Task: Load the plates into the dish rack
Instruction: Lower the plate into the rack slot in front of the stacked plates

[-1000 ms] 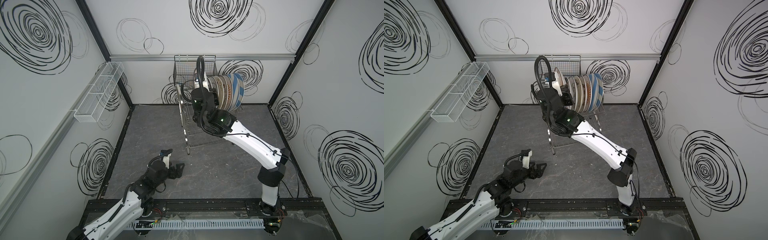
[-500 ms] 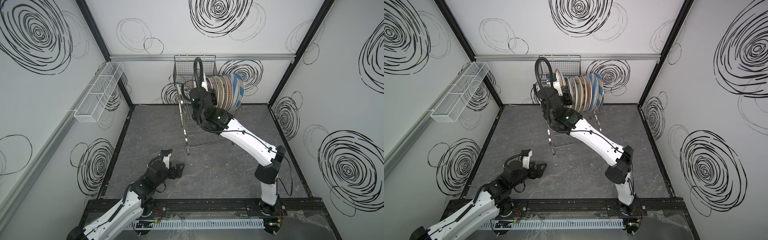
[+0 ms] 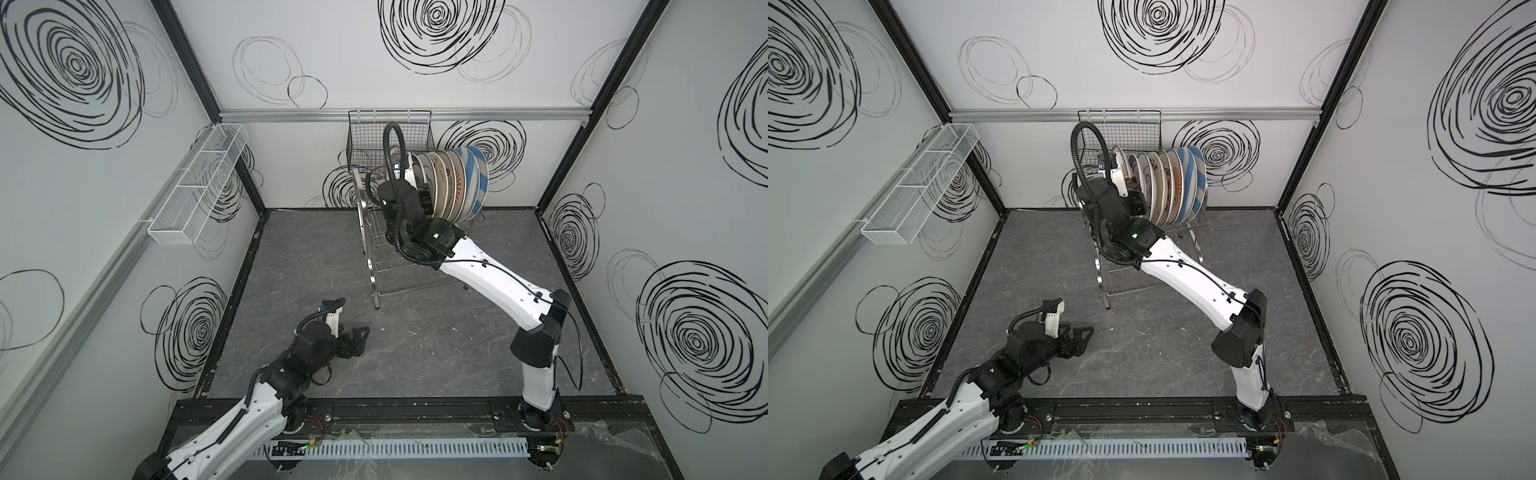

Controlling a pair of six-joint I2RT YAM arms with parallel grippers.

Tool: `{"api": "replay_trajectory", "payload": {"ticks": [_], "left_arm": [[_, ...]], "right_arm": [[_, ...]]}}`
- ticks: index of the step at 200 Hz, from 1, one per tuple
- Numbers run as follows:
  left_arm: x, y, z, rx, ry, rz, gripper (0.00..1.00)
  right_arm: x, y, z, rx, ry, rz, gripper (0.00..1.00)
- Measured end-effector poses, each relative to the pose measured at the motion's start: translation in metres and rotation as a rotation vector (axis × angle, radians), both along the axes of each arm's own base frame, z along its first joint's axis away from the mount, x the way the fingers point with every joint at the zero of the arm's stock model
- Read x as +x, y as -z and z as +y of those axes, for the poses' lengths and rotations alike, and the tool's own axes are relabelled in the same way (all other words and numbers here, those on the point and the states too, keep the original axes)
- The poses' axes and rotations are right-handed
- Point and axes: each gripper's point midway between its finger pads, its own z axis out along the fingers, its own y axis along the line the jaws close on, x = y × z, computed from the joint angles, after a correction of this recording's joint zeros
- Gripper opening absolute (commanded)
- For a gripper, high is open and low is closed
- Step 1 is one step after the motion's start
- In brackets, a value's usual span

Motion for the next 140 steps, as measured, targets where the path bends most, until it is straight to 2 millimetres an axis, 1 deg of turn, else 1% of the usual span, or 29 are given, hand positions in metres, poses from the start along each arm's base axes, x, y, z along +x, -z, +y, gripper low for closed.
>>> {"api": "replay_trajectory", "payload": {"ticks": [14, 29, 47, 92, 140], "left_arm": [[0.000, 0.000, 0.000, -0.001, 0.000, -0.001, 0.96], [0.000, 0.000, 0.000, -0.001, 0.000, -0.003, 0.96], [0.000, 0.000, 0.000, -0.001, 0.000, -0.003, 0.96], [0.000, -0.002, 0.000, -0.004, 0.000, -0.008, 0.96], [0.001, -0.003, 0.001, -0.006, -0.006, -0.016, 0.96]], "right_arm": [[-0.001, 0.001, -0.002, 0.003, -0.002, 0.002, 0.00], [-0.003, 0.003, -0.004, 0.008, -0.002, 0.005, 0.10], [-0.006, 0.004, -0.006, 0.015, -0.012, 0.009, 0.11], [-0.011, 0.000, -0.009, 0.032, -0.034, 0.008, 0.20], [-0.022, -0.012, -0.004, 0.060, -0.093, -0.002, 0.42]]}}
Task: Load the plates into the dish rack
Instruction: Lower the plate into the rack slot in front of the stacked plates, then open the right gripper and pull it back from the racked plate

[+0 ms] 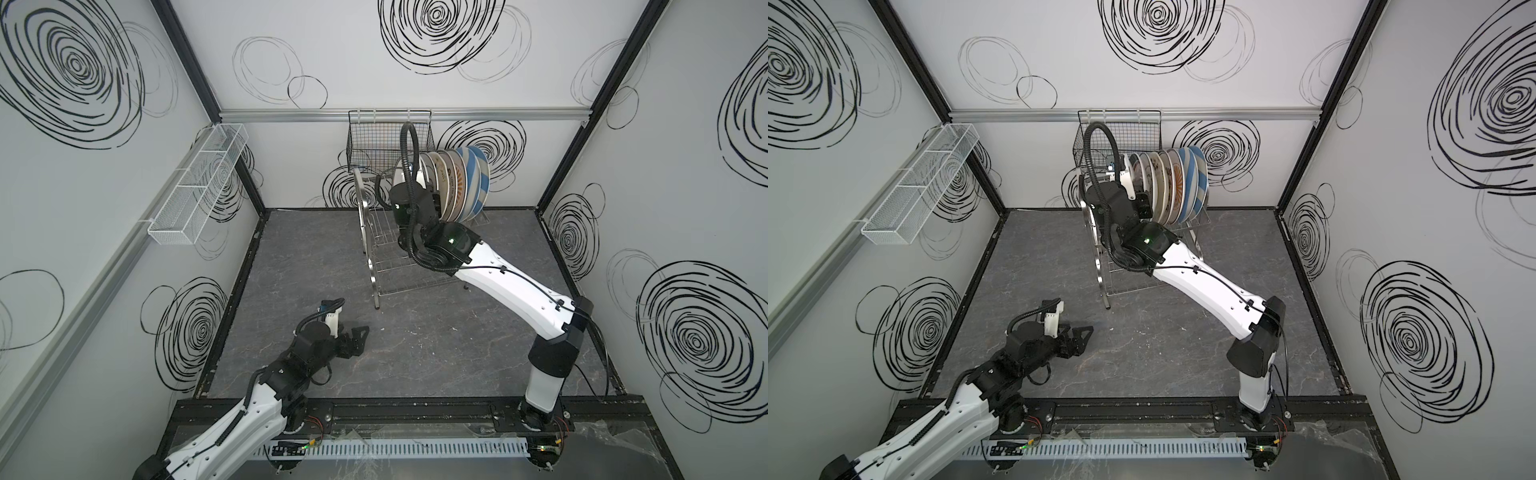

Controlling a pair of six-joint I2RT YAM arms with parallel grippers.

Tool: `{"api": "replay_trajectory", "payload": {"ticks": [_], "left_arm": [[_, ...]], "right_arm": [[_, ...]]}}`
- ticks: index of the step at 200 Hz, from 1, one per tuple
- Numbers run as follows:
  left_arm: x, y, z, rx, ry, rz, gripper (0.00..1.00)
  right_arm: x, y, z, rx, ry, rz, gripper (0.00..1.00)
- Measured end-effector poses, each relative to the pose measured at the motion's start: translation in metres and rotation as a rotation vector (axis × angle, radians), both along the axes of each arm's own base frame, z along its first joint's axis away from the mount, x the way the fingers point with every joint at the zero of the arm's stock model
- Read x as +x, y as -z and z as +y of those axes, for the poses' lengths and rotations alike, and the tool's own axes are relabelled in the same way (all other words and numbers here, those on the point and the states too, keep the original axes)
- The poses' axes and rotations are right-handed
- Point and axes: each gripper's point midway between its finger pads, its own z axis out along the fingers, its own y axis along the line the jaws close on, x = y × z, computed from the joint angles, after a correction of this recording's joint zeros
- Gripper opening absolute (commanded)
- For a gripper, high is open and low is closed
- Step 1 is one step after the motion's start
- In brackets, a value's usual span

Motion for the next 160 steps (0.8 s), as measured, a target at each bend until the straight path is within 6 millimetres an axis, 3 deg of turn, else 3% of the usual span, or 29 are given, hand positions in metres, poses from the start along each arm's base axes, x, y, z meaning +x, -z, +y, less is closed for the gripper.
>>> {"api": "replay_trajectory", "payload": {"ticks": [35, 54, 73, 91, 117, 160], "left_arm": [[0.002, -0.002, 0.005, 0.006, -0.027, -0.015, 0.96], [0.003, -0.002, 0.013, 0.020, -0.070, -0.015, 0.96], [0.004, -0.001, 0.022, 0.038, -0.118, -0.011, 0.96], [0.008, -0.009, 0.031, 0.062, -0.171, -0.021, 0.96], [0.027, -0.041, 0.046, 0.116, -0.280, -0.092, 0.96], [0.068, -0.080, 0.084, 0.309, -0.493, -0.255, 0.96]], "right_arm": [[-0.014, -0.017, -0.005, 0.024, -0.048, -0.011, 0.71], [-0.029, -0.026, -0.015, 0.046, -0.103, -0.014, 0.76], [-0.052, -0.026, -0.037, 0.056, -0.153, -0.009, 0.83], [-0.075, -0.014, -0.072, 0.061, -0.168, -0.006, 0.84], [-0.096, 0.031, -0.132, 0.050, -0.116, -0.008, 0.91], [-0.101, 0.153, -0.226, 0.019, 0.099, 0.014, 0.94]]}}
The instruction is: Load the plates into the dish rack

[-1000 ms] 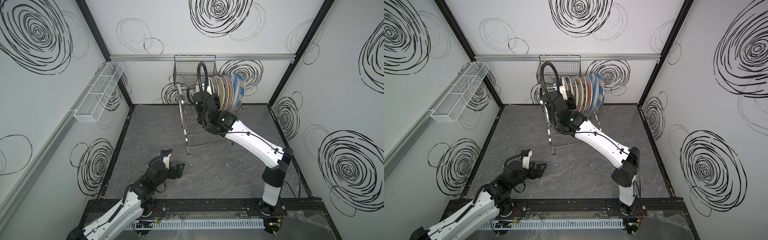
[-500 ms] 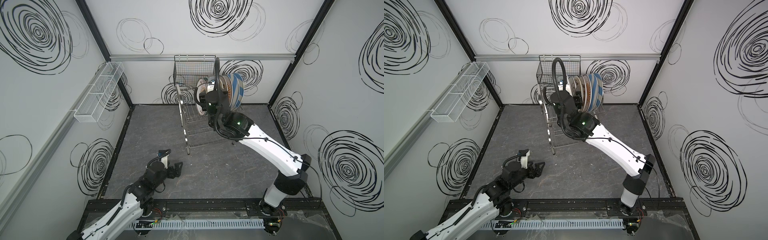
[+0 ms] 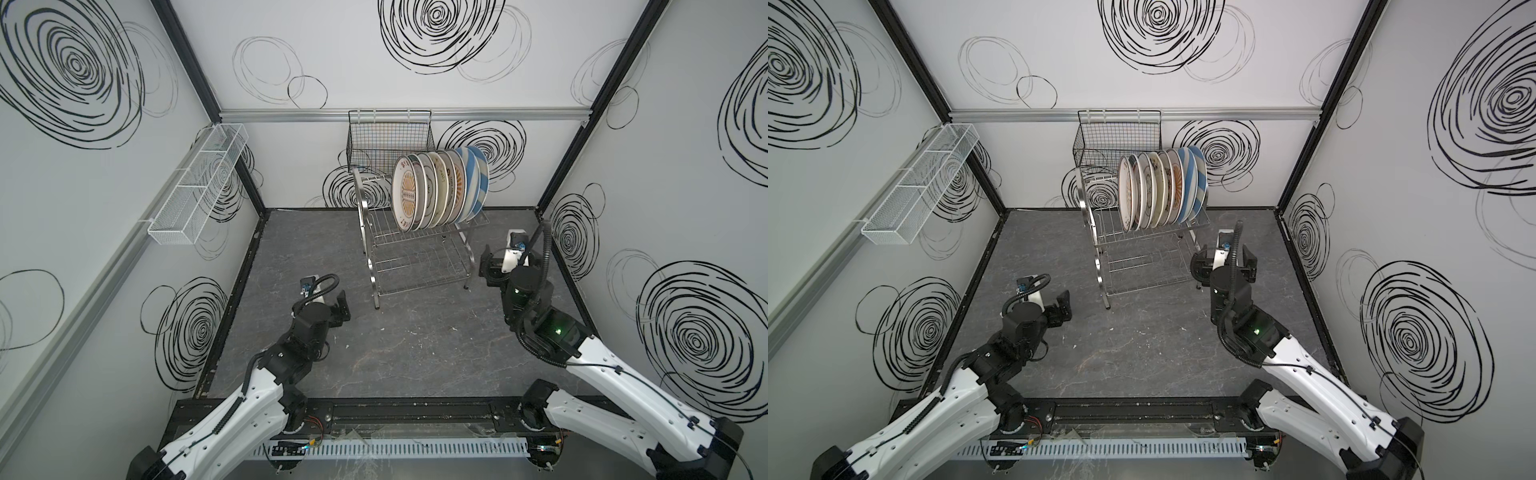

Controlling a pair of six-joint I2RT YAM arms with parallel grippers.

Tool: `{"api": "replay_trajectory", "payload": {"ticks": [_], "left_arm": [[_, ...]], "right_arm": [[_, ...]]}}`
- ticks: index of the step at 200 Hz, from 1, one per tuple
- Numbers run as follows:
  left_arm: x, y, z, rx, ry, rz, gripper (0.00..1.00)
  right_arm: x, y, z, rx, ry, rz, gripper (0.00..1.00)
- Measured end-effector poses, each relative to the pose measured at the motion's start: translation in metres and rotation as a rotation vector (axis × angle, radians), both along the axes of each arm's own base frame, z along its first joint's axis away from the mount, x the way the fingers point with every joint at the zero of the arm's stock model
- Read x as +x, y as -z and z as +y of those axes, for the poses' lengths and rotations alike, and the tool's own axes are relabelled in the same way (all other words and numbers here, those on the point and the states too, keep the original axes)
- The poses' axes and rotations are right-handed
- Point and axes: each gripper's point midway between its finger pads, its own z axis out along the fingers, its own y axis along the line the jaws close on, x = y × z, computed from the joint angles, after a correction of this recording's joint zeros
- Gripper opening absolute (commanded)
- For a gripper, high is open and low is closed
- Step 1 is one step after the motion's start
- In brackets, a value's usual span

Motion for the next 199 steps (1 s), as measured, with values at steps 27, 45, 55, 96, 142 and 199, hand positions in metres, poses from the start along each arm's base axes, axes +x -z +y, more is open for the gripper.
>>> {"api": "replay_trajectory", "payload": {"ticks": [27, 45, 55, 96, 142, 199], "left_arm": [[0.018, 0.003, 0.032, 0.109, -0.097, -0.039, 0.96], [0.018, 0.017, 0.051, 0.162, -0.143, -0.065, 0.96], [0.015, 0.027, 0.059, 0.182, -0.151, -0.083, 0.96], [0.008, 0.031, 0.087, 0.149, -0.179, -0.211, 0.96], [0.027, 0.006, 0.082, 0.101, -0.108, -0.357, 0.96], [0.043, 0.029, 0.075, 0.101, -0.030, -0.307, 0.96]], "right_arm": [[0.001, 0.083, -0.044, -0.026, 0.120, 0.039, 0.95], [-0.005, 0.127, -0.069, -0.038, 0.195, 0.083, 0.95], [-0.006, 0.141, -0.082, -0.021, 0.229, 0.087, 0.95], [-0.001, 0.169, -0.122, 0.112, 0.315, 0.045, 0.96], [0.026, 0.190, -0.132, 0.155, 0.282, 0.080, 0.97], [0.035, 0.181, -0.126, 0.184, 0.192, -0.008, 1.00]]}}
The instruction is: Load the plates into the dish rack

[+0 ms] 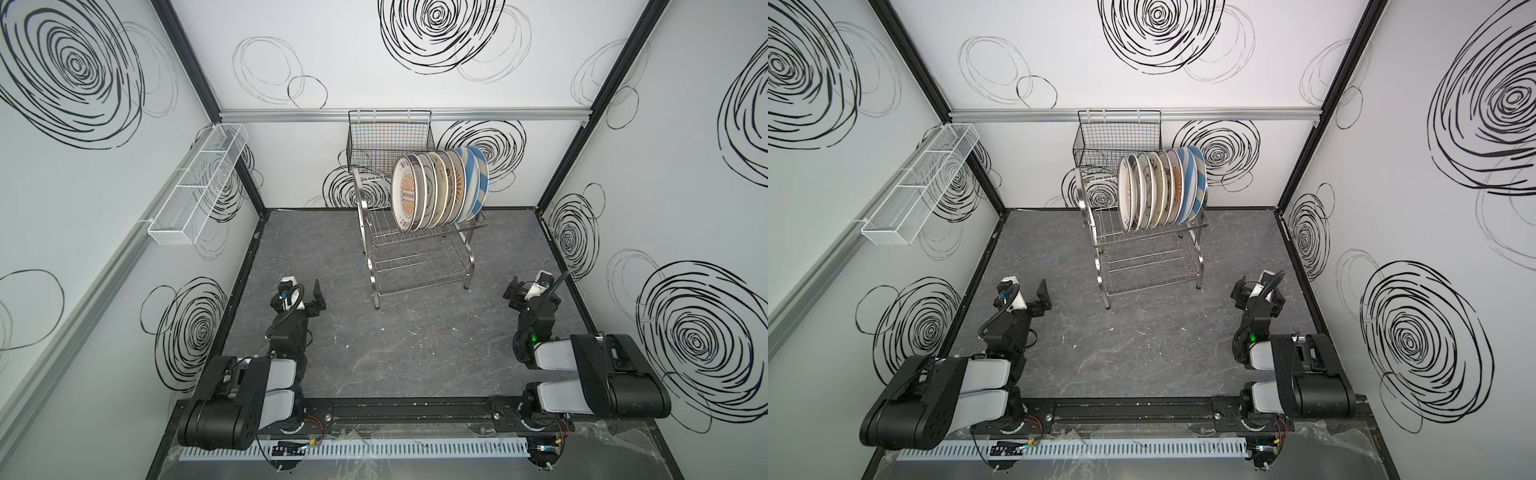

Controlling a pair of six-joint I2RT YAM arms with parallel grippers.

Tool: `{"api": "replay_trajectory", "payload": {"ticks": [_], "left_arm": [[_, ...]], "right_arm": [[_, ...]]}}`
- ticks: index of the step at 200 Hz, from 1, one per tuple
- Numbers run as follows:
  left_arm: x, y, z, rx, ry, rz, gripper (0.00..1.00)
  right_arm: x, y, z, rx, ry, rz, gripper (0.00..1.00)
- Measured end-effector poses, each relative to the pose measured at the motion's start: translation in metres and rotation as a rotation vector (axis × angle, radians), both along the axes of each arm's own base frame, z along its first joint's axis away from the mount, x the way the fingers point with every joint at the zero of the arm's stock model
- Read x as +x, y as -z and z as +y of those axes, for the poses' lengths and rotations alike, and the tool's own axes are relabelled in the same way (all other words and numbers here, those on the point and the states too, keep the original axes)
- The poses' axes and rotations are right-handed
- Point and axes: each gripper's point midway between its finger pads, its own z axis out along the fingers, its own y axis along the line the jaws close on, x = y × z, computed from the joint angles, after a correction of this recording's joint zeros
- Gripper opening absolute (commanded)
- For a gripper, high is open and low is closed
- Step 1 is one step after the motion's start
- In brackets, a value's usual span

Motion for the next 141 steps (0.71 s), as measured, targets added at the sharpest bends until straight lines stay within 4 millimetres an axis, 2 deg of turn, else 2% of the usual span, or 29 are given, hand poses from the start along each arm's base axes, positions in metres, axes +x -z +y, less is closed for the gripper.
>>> {"api": "replay_trajectory", "payload": {"ticks": [18, 34, 54, 141], "left_arm": [[0.016, 0.007, -0.003, 0.001, 0.027, 0.014, 0.96], [0.025, 0.017, -0.008, 0.004, 0.055, 0.058, 0.96], [0.032, 0.009, -0.013, 0.014, 0.085, 0.038, 0.96], [0.036, 0.005, -0.020, 0.029, 0.127, 0.027, 0.96]], "right_arm": [[0.011, -0.001, 0.003, -0.005, -0.025, -0.016, 1.00], [0.011, 0.010, 0.005, -0.007, -0.034, 0.018, 1.00], [0.015, 0.008, 0.006, -0.005, -0.039, 0.019, 1.00], [0.018, 0.006, 0.007, -0.005, -0.041, 0.022, 1.00]]}}
